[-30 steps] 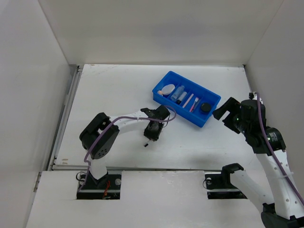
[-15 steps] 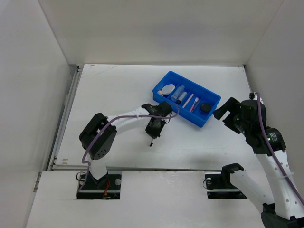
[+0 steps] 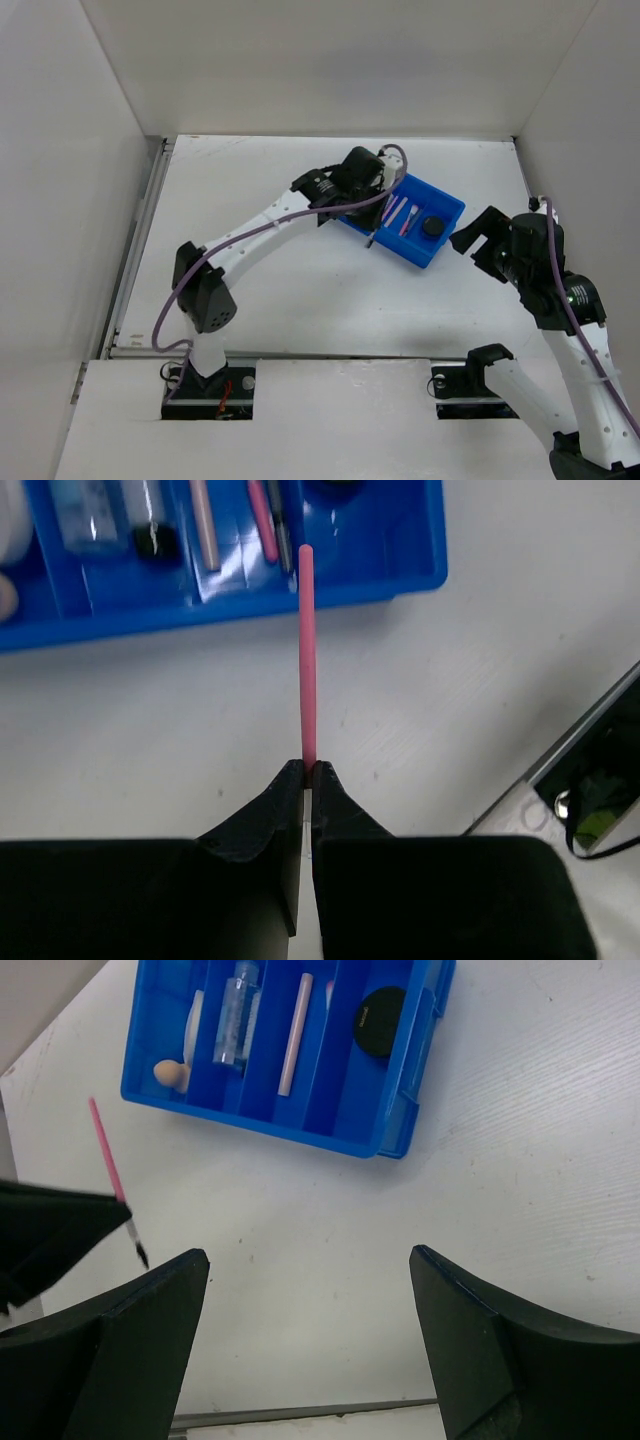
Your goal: Organize the makeup
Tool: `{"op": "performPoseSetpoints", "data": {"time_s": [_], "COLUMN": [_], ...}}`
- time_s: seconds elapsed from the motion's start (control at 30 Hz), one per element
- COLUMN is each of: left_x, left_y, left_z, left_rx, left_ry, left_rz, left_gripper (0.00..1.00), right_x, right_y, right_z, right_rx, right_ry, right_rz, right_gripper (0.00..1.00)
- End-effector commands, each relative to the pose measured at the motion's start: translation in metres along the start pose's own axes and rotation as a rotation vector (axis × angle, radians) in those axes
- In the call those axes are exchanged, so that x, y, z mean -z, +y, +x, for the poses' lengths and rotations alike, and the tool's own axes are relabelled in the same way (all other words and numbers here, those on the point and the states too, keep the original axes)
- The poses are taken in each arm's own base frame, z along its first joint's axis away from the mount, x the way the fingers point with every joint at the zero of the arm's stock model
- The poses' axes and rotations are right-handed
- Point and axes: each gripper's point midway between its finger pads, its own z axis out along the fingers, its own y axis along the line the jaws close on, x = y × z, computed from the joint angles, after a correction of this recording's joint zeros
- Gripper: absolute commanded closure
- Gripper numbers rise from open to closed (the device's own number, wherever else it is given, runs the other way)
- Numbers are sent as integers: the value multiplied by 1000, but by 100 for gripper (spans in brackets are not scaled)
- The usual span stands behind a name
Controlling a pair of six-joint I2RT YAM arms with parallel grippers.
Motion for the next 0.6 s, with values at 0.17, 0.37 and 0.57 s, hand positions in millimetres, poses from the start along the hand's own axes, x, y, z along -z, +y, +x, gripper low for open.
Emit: {"op": "performPoseSetpoints", "data": {"time_s": [0.17,0.37,0.57], "left_x": [-70,-100,-131], "left_y": [-30,-21,0], "left_z": [-65,-108,-117], "left_rx": [-100,-97,-55], "left_ry": [-74,-164,-204], "left_rz": [136,114,88], "left_gripper": [100,100,100], "right_x": [12,19,19], "right_y": [8,3,-1], "right_z": [-19,-17,-13], "right_rx": [-17,-16,-12], "right_ry": [-64,-63,-48], "right_rz": [-21,-8,6], "right_gripper": [12,12,12]}}
